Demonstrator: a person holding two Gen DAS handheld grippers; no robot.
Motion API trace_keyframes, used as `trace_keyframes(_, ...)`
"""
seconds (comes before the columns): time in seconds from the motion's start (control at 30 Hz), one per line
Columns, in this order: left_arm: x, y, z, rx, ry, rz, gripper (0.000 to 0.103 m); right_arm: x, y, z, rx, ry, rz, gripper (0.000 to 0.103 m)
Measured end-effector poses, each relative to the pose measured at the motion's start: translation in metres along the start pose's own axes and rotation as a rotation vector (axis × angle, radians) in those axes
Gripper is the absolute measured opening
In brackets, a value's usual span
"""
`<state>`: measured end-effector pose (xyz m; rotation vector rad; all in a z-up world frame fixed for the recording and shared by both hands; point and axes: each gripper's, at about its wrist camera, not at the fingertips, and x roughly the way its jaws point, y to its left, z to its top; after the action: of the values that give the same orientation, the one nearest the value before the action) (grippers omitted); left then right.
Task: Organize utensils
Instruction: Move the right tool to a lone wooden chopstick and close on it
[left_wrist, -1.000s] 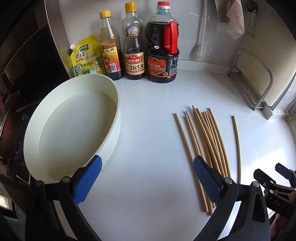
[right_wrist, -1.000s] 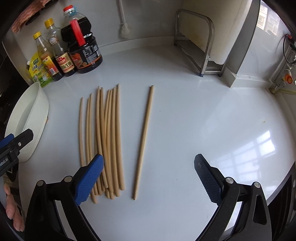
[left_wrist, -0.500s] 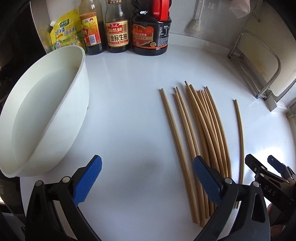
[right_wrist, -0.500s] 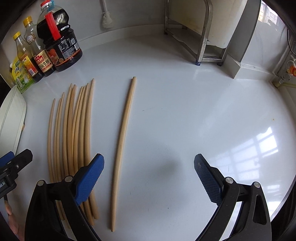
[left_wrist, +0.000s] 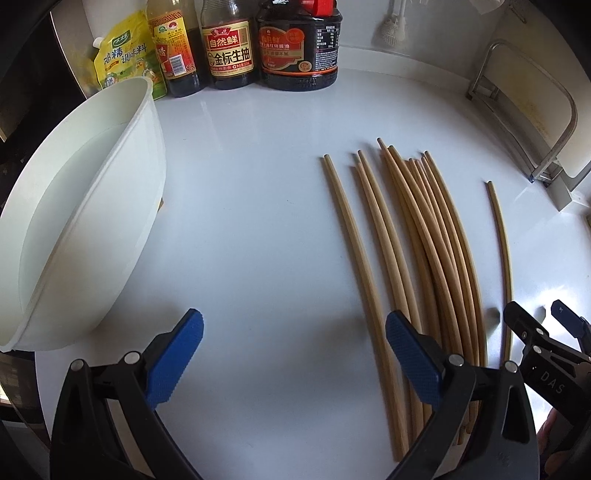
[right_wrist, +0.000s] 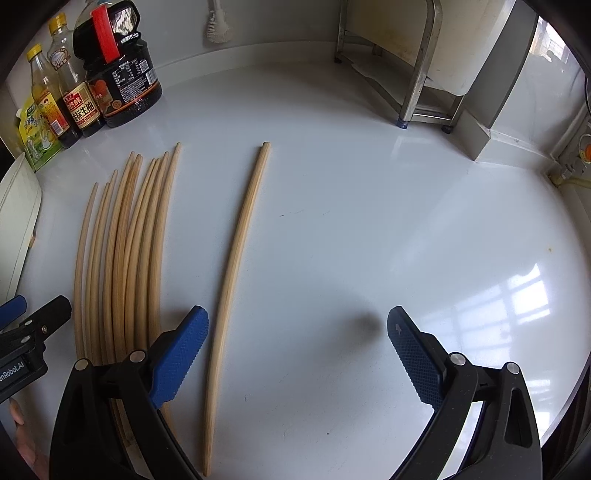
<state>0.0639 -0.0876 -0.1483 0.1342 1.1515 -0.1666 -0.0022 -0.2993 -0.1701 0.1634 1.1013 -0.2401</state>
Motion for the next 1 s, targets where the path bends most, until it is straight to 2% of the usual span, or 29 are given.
trace_keyframes(0.2, 0.003, 0.000, -0.001, -0.001, -0.002, -0.003, 0.097, -0.001, 0.004, 0.000, -0.023, -0.016, -0.013, 0.091)
trace_keyframes(0.4, 0.001, 0.000, -0.005, 0.007, -0.021, 0.008, 0.097, -0.007, 0.009, -0.002, -0.061, -0.035, -0.015, 0.077)
trace_keyframes(0.53, -0.001, 0.000, -0.004, 0.006, -0.037, 0.027, 0.094, -0.010, 0.013, -0.004, -0.082, -0.046, -0.014, 0.063)
trace_keyframes(0.6, -0.003, -0.001, -0.005, 0.012, -0.046, 0.011, 0.085, -0.012, 0.017, -0.004, -0.100, -0.052, -0.017, 0.052)
trace_keyframes(0.63, -0.004, -0.002, -0.006, 0.020, -0.056, 0.022, 0.074, -0.012, 0.020, -0.005, -0.110, -0.054, -0.017, 0.046)
trace_keyframes(0.67, -0.003, -0.005, -0.006, 0.033, -0.056, 0.047, 0.058, -0.013, 0.022, -0.006, -0.120, -0.054, -0.015, 0.039)
trace_keyframes(0.7, 0.000, -0.006, -0.007, 0.048, -0.050, 0.063, 0.053, -0.014, 0.024, -0.006, -0.131, -0.054, -0.011, 0.036)
trace_keyframes(0.83, 0.002, -0.006, -0.009, 0.043, -0.045, -0.009, 0.027, -0.013, 0.031, -0.007, -0.158, -0.047, -0.004, 0.007)
trace_keyframes(0.97, 0.004, -0.007, -0.011, 0.050, -0.046, -0.046, 0.006, -0.014, 0.031, -0.007, -0.159, -0.047, 0.007, 0.006)
trace_keyframes(1.0, 0.004, -0.006, -0.011, 0.047, -0.041, -0.056, 0.006, -0.014, 0.030, -0.007, -0.154, -0.044, 0.014, 0.006)
